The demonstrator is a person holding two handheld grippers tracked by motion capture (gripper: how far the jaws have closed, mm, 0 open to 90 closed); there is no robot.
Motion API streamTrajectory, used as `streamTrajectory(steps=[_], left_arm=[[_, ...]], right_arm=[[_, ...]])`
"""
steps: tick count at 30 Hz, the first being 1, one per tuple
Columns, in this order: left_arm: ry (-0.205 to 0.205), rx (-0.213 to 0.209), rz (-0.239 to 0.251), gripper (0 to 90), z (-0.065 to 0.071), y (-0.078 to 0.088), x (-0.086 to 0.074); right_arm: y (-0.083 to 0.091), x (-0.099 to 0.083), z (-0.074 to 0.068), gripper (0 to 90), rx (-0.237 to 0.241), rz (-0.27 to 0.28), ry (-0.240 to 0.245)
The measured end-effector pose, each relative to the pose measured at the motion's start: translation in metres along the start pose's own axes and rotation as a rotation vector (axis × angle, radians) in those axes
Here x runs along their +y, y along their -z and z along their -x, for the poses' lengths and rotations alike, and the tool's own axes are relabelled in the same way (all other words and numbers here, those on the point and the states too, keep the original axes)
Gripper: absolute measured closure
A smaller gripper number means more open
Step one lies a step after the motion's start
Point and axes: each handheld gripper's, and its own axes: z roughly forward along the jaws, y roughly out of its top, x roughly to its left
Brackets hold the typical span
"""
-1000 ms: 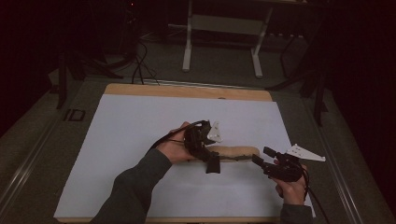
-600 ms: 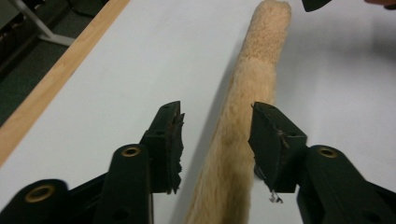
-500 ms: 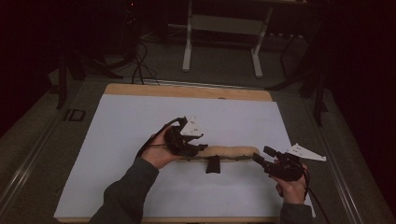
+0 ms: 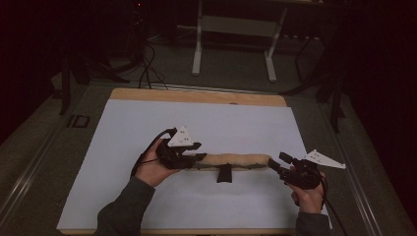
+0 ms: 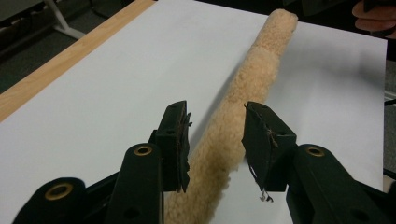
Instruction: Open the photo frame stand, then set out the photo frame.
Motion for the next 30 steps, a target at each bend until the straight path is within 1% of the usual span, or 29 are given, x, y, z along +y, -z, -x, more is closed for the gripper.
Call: streamTrajectory(steps=[4, 6, 8, 13, 17, 18, 24, 30], left_arm=[[0.003, -0.001, -0.004, 61.7, 0.002, 0.001, -0.005], [-0.007, 0.015, -0.009, 63.2, 0.005, 0.003, -0.008], [-0.003, 0.006, -0.006, 63.5, 0.006, 0.004, -0.010], [0.004, 0.012, 0.000, 62.7, 0.010, 0.007, -0.017], [0.018, 0.010, 0.009, 62.8, 0.010, 0.009, -0.022], [0.027, 0.010, 0.007, 62.9, 0.011, 0.009, -0.026], [0.057, 0.006, 0.013, 64.4, 0.010, 0.009, -0.036], [0.083, 0.004, 0.017, 65.2, 0.010, 0.010, -0.044]], right_arm=[[0.000, 0.001, 0.001, 38.8, -0.014, 0.005, -0.008], [0.000, 0.002, 0.002, 43.4, -0.021, 0.010, -0.014], [0.000, 0.002, 0.003, 46.2, -0.033, 0.014, -0.021], [0.000, 0.004, 0.005, 48.7, -0.059, 0.014, -0.032], [-0.003, 0.005, 0.005, 49.4, -0.079, 0.002, -0.027], [-0.004, 0.005, 0.004, 49.6, -0.085, -0.001, -0.023], [-0.009, 0.006, 0.004, 52.4, -0.089, -0.008, -0.033], [-0.011, 0.006, 0.006, 52.8, -0.098, -0.010, -0.045]])
